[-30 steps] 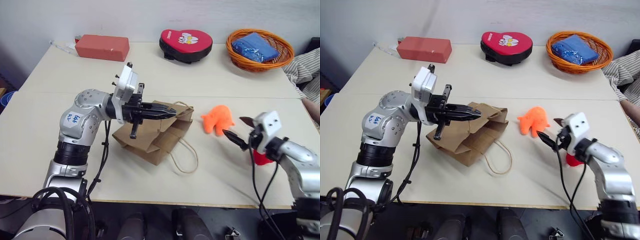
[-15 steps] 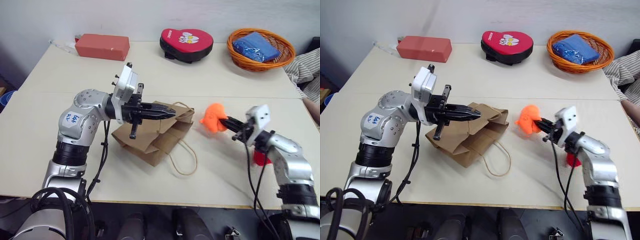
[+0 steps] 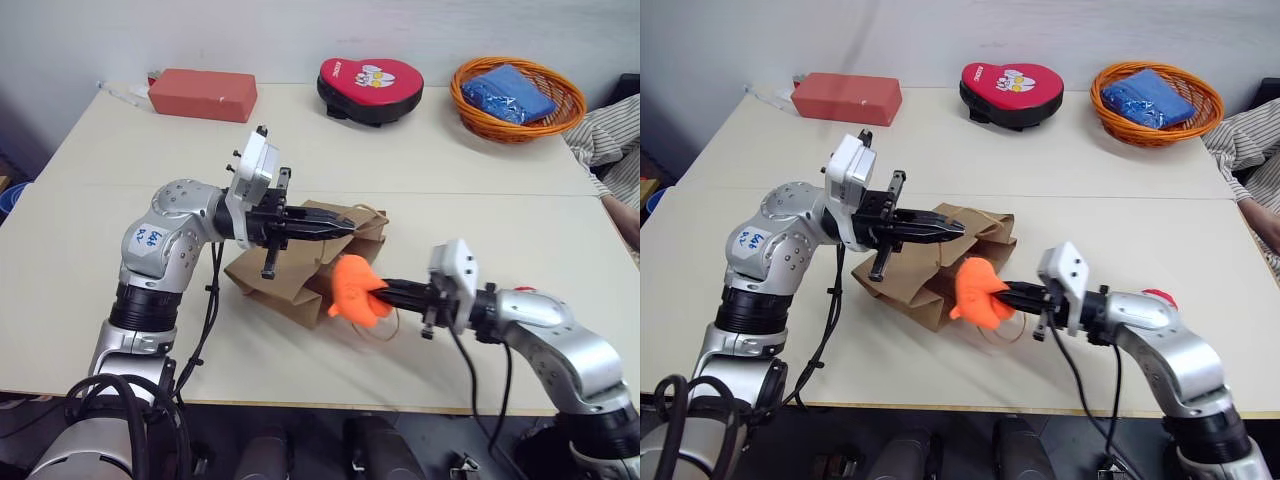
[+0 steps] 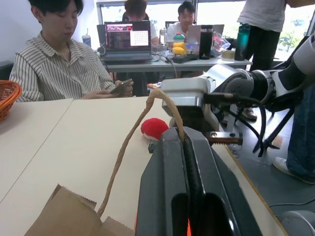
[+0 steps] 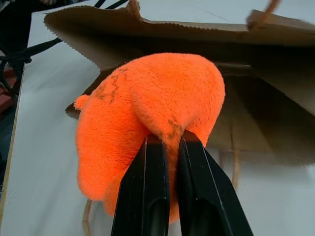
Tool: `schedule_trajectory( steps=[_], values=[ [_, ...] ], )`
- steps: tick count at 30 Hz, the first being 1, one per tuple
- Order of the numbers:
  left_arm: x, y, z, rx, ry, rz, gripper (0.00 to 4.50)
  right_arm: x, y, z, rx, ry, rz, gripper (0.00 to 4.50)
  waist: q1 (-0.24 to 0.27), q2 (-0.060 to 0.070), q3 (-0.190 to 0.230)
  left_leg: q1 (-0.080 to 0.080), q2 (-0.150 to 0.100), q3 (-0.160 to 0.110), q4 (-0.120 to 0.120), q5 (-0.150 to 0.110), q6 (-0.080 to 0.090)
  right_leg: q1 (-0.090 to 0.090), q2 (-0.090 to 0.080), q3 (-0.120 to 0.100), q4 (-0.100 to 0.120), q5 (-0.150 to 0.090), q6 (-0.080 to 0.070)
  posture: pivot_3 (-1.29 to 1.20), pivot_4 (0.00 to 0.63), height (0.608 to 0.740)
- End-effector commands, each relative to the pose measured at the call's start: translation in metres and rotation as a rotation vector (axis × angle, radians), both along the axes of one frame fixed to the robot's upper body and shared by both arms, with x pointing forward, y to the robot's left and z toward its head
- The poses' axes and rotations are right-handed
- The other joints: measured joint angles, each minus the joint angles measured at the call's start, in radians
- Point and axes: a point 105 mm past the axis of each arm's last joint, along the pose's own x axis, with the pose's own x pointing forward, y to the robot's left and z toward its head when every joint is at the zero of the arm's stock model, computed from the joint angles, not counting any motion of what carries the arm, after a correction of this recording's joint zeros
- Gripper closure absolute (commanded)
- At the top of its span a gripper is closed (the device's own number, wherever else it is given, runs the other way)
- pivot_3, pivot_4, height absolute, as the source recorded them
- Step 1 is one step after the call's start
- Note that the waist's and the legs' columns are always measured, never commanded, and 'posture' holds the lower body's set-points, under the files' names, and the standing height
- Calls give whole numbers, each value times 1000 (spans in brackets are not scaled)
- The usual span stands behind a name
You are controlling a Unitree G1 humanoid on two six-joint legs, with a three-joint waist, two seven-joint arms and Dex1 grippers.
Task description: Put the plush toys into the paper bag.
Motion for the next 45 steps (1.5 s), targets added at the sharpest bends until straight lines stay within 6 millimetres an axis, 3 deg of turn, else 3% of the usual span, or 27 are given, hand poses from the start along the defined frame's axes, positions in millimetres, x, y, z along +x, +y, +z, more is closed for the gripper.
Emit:
schedule_trajectory(
  steps=[1, 5, 11, 18, 19, 20, 23, 30, 35, 39, 42, 45],
  values=[
    [-5, -4, 9, -3, -40, -34, 4500, 11, 8, 4, -52, -48, -15, 4474, 2, 0, 0, -1, 0, 0, 0, 0, 0, 0, 0, 0, 0, 0, 0, 0, 150, 740],
    [-6, -7, 8, -3, -32, -51, 4500, 40, 28, 15, -66, -92, -64, 4474, -2, 0, 0, -1, 0, 0, 0, 0, 0, -1, 0, 0, 0, 0, 0, 0, 150, 740],
    [-6, -9, 7, -1, -28, -65, 4500, 57, 61, 28, -26, -50, -34, 4474, -9, 0, 0, -14, 0, 0, 6, 0, -1, -16, 0, 0, 9, 0, 0, 0, 150, 740],
    [-4, -8, 9, -26, -33, -48, 4500, 59, 66, 23, 90, -33, -60, 4474, -4, 0, 0, -15, 0, 0, 9, 0, -1, -16, 0, -1, 10, 0, 0, 0, 150, 740],
    [-4, -8, 9, -27, -32, -46, 4500, 57, 64, 25, 102, -51, -56, 3869, -4, 0, 0, -16, 0, 0, 10, 0, 0, -15, 0, -1, 11, 0, 0, 0, 150, 740],
    [-5, -8, 8, -28, -31, -46, 4500, 55, 63, 26, 110, -66, -52, 3567, -4, 0, 0, -16, 0, 0, 11, 0, 0, -15, -1, -1, 11, 0, 0, 0, 150, 740],
    [-5, -7, 8, -34, -28, -41, 4500, 46, 39, 37, 196, -57, -60, 2498, -4, 0, 0, -16, 0, 0, 11, 0, 0, -15, -1, -1, 11, 0, 0, 0, 150, 740],
    [-6, -4, 9, -37, -32, -41, 4500, 6, -31, 37, 172, 6, -53, 60, -1, 0, 0, -16, 0, -1, 11, -1, 1, -14, 0, -1, 10, 0, 0, 0, 150, 740],
    [-7, -2, 9, -6, -47, -77, 4500, -19, -105, 47, 181, -84, -327, 23, 5, 0, 0, -16, 0, 0, 11, -1, 2, -12, 0, -1, 9, 0, 0, 0, 150, 740],
    [-7, -2, 10, 1, -49, -109, 4500, -46, -159, 34, 93, -160, -563, 23, 10, 0, 0, -14, 0, 0, 11, -1, 2, -12, 1, 0, 9, 0, 0, 0, 150, 740],
    [-8, -4, 8, 7, -45, -133, 4500, -65, -186, 26, 54, -216, -722, 23, 17, 0, 0, -13, 0, 2, 11, -1, 2, -11, 1, 2, 9, 0, 0, 0, 150, 740],
    [-11, -6, 10, 4, -47, -157, 4500, -86, -200, 7, 11, -202, -812, 23, 21, 0, 0, -11, -1, 3, 11, -2, 2, -11, 1, 3, 9, 0, 0, 0, 150, 740]
  ],
)
